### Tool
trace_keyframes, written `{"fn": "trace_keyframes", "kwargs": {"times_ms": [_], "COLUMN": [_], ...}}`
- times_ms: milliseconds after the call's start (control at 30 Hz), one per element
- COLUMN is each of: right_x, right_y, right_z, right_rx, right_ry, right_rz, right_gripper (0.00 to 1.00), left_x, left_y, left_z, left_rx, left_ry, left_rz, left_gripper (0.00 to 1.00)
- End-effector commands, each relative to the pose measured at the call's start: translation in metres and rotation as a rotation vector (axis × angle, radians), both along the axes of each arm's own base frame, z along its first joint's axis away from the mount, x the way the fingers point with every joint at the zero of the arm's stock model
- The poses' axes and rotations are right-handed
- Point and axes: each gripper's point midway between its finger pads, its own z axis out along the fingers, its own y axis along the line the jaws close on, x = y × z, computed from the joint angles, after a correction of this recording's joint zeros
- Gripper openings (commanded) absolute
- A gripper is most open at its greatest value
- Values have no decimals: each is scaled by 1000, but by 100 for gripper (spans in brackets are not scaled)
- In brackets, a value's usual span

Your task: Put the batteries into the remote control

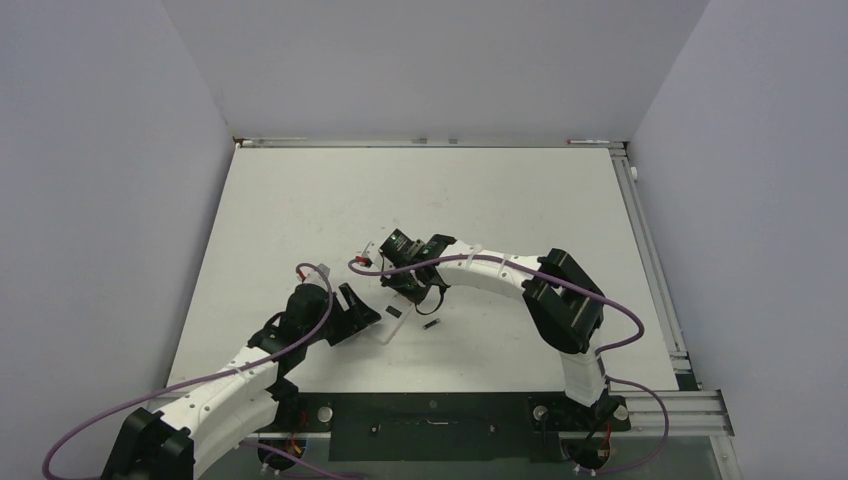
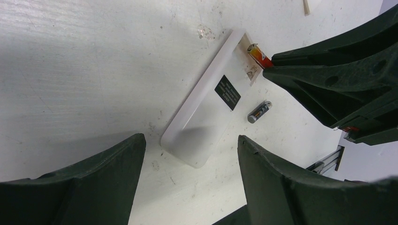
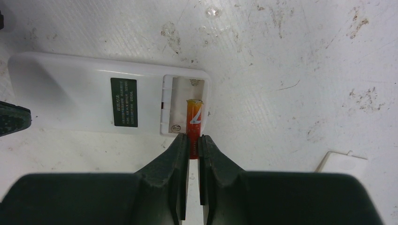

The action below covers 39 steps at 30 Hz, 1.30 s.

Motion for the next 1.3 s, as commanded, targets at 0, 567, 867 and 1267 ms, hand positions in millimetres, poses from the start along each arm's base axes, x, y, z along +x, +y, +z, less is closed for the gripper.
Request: {"fn": "trace_keyframes", "kwargs": {"times_ms": [0,567,867,1267], "right_x": [3,4,1,8], "right_y": [4,9,11,11], "right_z": [19,8,4,3], "right_rx": [36,24,11,3], "right_ry": [-38,-27,-21,-43], "right_rz": [-21,-29,-18,-51], "right_gripper": [9,9,9,9], "left_x": [9,8,8,8], "left_y": [-5,-5,-5,-5], "left_z": [11,9,8,8], "left_rx": [-34,-35,-36,-36], "left_ry": [-43,-40,-41,-41], "left_rz": [2,-1,0,1], "left_gripper": [69,69,69,69]}}
